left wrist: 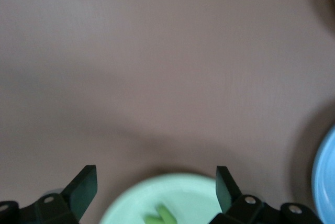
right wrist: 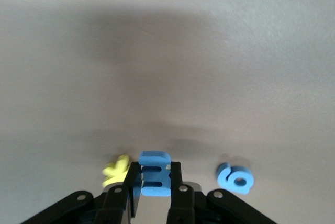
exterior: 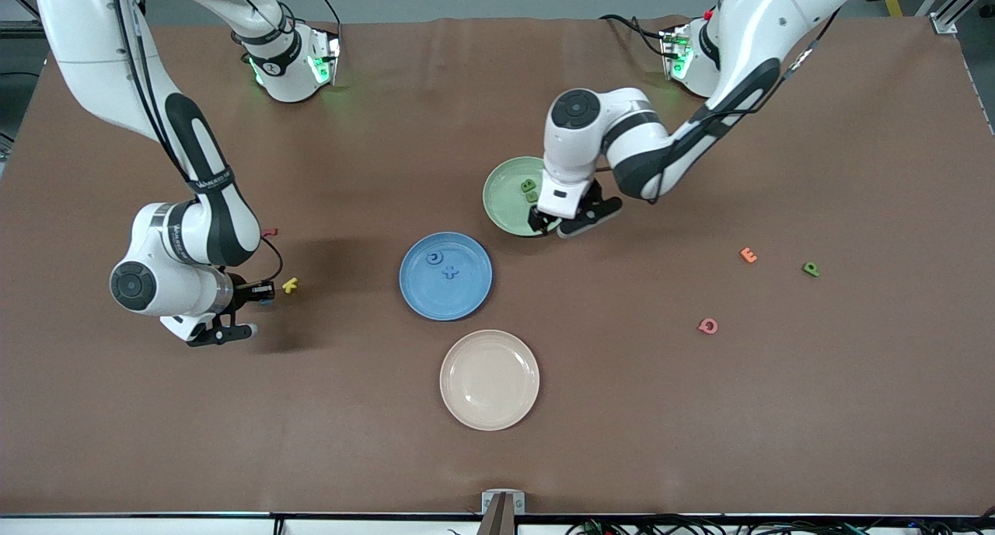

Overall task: Sort letters by color into matching plates
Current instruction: 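Drop the blue 3 on the blue plate while the left gripper returns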

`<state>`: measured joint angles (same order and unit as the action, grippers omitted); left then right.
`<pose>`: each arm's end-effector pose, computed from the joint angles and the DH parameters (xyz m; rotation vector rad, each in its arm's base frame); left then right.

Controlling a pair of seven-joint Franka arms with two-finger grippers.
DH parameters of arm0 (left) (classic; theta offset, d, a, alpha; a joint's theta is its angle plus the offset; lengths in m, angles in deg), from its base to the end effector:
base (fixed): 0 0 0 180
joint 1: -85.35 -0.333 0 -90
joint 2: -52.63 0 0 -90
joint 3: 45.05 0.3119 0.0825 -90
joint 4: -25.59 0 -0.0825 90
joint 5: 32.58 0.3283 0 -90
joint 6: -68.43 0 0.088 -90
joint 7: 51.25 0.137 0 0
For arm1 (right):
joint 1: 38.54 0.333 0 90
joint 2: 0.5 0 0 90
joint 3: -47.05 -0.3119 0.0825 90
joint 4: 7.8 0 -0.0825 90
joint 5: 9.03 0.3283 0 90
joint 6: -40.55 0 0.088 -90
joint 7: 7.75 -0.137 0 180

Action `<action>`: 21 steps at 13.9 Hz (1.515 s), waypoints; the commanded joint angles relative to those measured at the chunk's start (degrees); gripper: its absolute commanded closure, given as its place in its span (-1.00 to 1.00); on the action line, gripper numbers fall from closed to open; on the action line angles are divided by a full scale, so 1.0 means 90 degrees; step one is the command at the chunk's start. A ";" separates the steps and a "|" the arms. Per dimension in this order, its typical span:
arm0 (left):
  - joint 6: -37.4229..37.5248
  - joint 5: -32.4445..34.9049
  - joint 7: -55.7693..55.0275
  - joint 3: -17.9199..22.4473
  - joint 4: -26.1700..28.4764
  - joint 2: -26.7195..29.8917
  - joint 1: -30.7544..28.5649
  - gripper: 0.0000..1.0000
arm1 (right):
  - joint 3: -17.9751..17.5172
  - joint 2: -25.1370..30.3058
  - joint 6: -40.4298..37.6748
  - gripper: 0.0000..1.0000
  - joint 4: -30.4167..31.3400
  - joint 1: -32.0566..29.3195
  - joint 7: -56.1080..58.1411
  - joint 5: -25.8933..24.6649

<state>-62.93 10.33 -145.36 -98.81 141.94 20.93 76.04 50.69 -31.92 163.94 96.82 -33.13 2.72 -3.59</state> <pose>0.4289 -0.3521 0.2729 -3.0504 -0.6595 -0.1781 0.5759 0.0258 0.2247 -3.0585 -0.2426 0.3315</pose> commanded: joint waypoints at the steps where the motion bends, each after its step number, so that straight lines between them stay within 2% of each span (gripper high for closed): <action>1: 0.0095 0.0047 0.0855 -0.0188 0.0003 0.0338 -0.0750 -1.00 | -0.0004 0.0365 -0.0331 0.65 -0.0061 0.0335 -0.0632 -0.0057; 4: 0.0104 0.0037 0.1898 -0.0257 0.0051 0.0348 -0.1677 -1.00 | -0.0014 0.0541 -0.0478 0.65 -0.0091 0.0911 -0.1774 -0.0058; 8: 0.0104 0.0047 0.3559 -0.0247 0.0100 0.0309 -0.2752 -0.99 | -0.0014 0.0581 -0.0605 0.65 -0.0188 0.2072 -0.3902 -0.0038; 11: 0.0095 0.0047 0.4303 -0.0257 0.0110 0.0299 -0.3543 -0.99 | -0.0024 0.0426 -0.0596 0.65 -0.0636 0.2844 -0.5348 0.0011; 17: 0.0026 0.0037 0.3720 -0.0228 0.0246 0.0173 -0.4608 -0.98 | -0.0034 -0.0716 -0.0527 0.65 -0.1944 0.3666 -0.6903 0.0117; 19: -0.0129 0.0037 0.3602 -0.0218 0.0246 -0.0013 -0.5038 -0.97 | -0.0034 -0.1000 -0.0459 0.65 -0.2286 0.3725 -0.6934 0.0468; 21: -0.0315 0.0037 0.3292 -0.0208 0.0256 -0.0237 -0.5458 -0.98 | -0.0024 -0.1176 -0.0110 0.65 -0.2386 0.3725 -0.6925 0.0538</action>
<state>-63.76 10.32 -112.68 -100.02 143.90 21.06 30.47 49.92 -39.79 161.77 78.91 0.38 -58.92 -0.14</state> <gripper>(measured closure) 0.009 0.736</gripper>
